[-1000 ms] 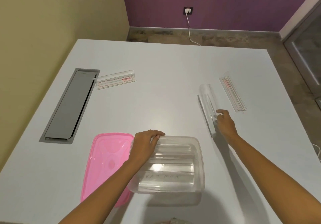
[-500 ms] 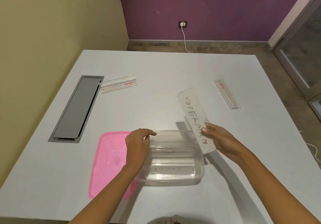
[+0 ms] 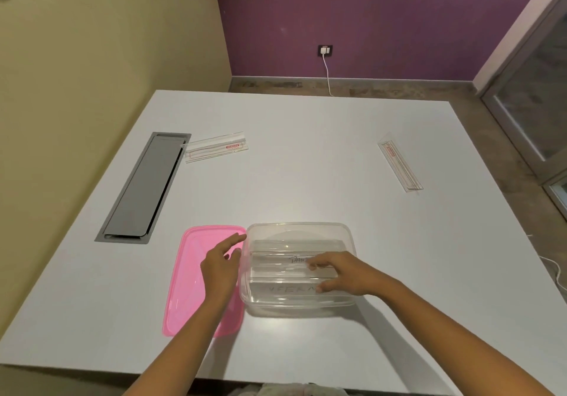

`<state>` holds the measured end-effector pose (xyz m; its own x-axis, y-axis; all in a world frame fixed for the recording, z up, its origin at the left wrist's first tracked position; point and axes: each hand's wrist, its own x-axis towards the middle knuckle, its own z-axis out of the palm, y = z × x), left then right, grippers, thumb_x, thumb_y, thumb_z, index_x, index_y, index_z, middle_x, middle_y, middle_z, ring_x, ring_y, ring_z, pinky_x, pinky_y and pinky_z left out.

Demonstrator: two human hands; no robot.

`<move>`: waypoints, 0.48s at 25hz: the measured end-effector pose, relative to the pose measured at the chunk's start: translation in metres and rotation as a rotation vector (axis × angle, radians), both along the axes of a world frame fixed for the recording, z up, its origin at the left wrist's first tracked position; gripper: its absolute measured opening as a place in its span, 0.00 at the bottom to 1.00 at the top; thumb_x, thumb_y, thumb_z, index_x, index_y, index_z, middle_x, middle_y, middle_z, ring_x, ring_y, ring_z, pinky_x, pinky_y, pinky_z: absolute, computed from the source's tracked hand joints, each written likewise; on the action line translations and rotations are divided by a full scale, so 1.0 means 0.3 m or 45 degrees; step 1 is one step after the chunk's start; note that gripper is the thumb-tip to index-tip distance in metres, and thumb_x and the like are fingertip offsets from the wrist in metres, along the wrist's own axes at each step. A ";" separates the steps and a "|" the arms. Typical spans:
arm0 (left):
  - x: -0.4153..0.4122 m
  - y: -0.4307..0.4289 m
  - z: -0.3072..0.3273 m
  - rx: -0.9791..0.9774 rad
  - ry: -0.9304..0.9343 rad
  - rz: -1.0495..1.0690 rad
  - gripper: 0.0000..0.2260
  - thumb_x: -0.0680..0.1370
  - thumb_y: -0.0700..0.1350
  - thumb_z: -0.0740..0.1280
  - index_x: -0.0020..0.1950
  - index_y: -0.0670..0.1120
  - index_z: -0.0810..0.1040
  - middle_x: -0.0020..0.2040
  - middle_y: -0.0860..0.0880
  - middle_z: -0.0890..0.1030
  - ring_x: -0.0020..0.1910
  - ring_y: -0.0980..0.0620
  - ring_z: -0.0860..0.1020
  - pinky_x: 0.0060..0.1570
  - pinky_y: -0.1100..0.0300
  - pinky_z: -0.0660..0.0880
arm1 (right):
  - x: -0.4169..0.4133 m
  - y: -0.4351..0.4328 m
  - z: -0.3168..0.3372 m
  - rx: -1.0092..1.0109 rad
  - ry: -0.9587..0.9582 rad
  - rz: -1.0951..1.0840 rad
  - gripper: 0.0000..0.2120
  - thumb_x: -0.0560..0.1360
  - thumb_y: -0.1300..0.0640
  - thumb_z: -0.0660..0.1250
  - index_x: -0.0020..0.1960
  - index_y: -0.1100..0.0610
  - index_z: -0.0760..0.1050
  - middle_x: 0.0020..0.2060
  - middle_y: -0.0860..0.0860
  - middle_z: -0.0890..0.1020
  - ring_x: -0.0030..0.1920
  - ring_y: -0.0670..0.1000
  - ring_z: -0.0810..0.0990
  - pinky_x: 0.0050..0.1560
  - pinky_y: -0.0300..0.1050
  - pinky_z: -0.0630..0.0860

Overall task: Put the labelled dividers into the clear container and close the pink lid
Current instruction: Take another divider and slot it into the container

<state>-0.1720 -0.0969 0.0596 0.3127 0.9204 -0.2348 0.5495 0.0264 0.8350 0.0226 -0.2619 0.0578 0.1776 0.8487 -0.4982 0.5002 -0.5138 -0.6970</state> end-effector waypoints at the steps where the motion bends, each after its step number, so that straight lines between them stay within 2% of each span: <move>1: -0.004 -0.004 -0.007 -0.022 -0.009 -0.011 0.16 0.76 0.36 0.63 0.57 0.52 0.82 0.56 0.50 0.83 0.39 0.57 0.75 0.42 0.66 0.69 | -0.011 0.008 -0.016 -0.017 -0.044 0.023 0.30 0.70 0.55 0.75 0.69 0.54 0.69 0.65 0.50 0.76 0.66 0.48 0.72 0.68 0.43 0.68; 2: -0.009 -0.007 -0.012 -0.035 -0.015 -0.022 0.15 0.77 0.36 0.64 0.57 0.52 0.82 0.56 0.48 0.83 0.41 0.55 0.78 0.40 0.67 0.70 | -0.023 0.015 -0.033 -0.035 -0.080 0.042 0.30 0.70 0.55 0.74 0.69 0.54 0.68 0.66 0.50 0.75 0.67 0.49 0.72 0.68 0.44 0.67; 4: -0.017 -0.011 -0.018 -0.044 -0.017 -0.040 0.14 0.77 0.37 0.64 0.56 0.52 0.82 0.56 0.48 0.84 0.46 0.44 0.82 0.39 0.65 0.73 | -0.047 0.022 -0.069 -0.081 -0.154 0.082 0.29 0.72 0.53 0.72 0.70 0.54 0.67 0.69 0.50 0.72 0.69 0.50 0.69 0.69 0.47 0.66; 6: -0.021 -0.007 -0.018 -0.036 0.002 -0.071 0.14 0.76 0.37 0.64 0.56 0.52 0.83 0.57 0.49 0.83 0.51 0.37 0.81 0.47 0.57 0.76 | -0.066 0.023 -0.095 -0.113 -0.252 0.108 0.27 0.73 0.51 0.70 0.70 0.52 0.67 0.70 0.49 0.71 0.70 0.51 0.67 0.69 0.49 0.66; 7: -0.023 -0.003 -0.019 -0.032 0.004 -0.087 0.14 0.76 0.37 0.65 0.55 0.51 0.83 0.57 0.49 0.83 0.51 0.39 0.81 0.49 0.56 0.77 | -0.073 0.023 -0.103 -0.113 -0.284 0.101 0.25 0.74 0.51 0.69 0.69 0.51 0.68 0.69 0.48 0.71 0.70 0.51 0.67 0.67 0.49 0.67; 10: -0.028 0.001 -0.023 -0.025 -0.012 -0.118 0.13 0.77 0.37 0.65 0.54 0.51 0.83 0.58 0.51 0.83 0.51 0.53 0.79 0.46 0.67 0.72 | -0.086 0.025 -0.113 -0.105 -0.358 0.070 0.23 0.73 0.54 0.69 0.67 0.49 0.70 0.67 0.48 0.74 0.67 0.51 0.70 0.62 0.48 0.70; 12: -0.028 -0.001 -0.029 -0.011 -0.013 -0.123 0.13 0.77 0.36 0.64 0.53 0.50 0.84 0.58 0.51 0.83 0.51 0.55 0.78 0.45 0.67 0.70 | -0.093 0.028 -0.113 -0.107 -0.426 0.074 0.23 0.72 0.55 0.71 0.66 0.49 0.72 0.67 0.49 0.75 0.67 0.52 0.71 0.62 0.48 0.71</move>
<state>-0.1803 -0.0972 0.0510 0.4021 0.8839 -0.2390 0.5416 -0.0191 0.8404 -0.0052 -0.2534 0.0239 0.2952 0.8208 -0.4890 0.7242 -0.5261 -0.4458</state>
